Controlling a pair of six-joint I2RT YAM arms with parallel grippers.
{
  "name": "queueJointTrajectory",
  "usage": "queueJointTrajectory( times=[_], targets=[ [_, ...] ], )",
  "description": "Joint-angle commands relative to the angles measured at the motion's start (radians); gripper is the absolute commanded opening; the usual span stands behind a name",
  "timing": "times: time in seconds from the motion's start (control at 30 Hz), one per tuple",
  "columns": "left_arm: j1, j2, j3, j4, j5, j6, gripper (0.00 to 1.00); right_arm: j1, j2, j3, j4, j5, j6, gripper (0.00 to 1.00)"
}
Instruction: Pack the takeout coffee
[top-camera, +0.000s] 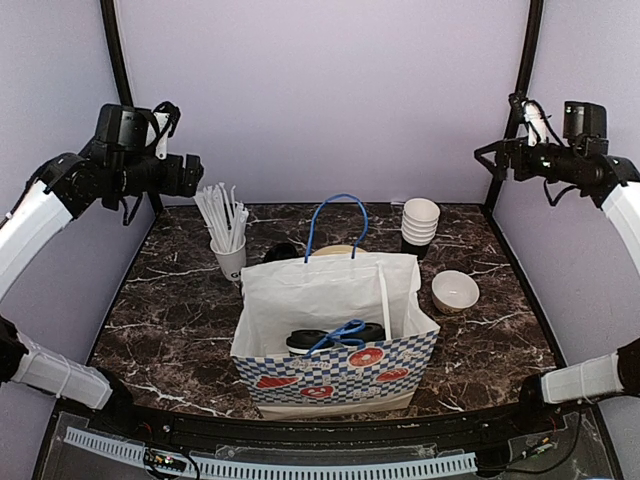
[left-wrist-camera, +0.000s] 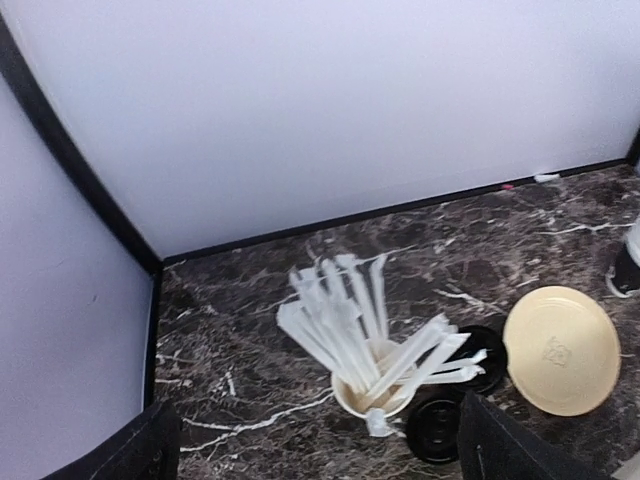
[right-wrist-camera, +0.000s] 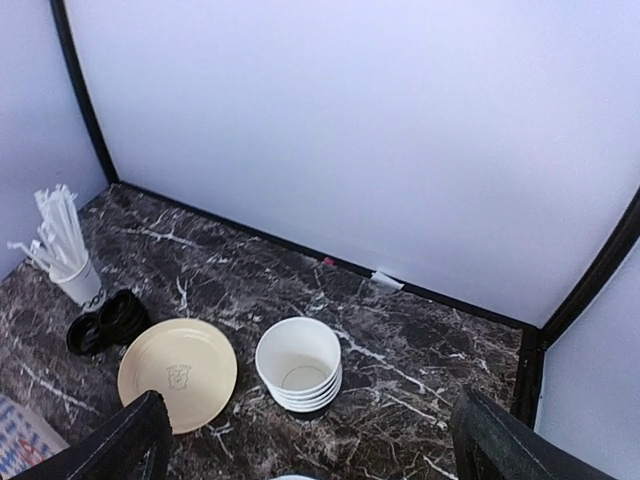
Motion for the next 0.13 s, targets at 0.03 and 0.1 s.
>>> queueJointTrajectory(
  times=[0.03,0.1],
  targets=[
    [0.040,-0.089,-0.157,0.199,-0.070,0.019,0.99,-0.002,-0.017,-0.058,0.147,0.138,0.122,0.98],
    [0.041,-0.132,-0.216,0.283,-0.059,0.031,0.99,-0.003,-0.015,-0.061,0.145,0.112,0.122,0.98]
  ],
)
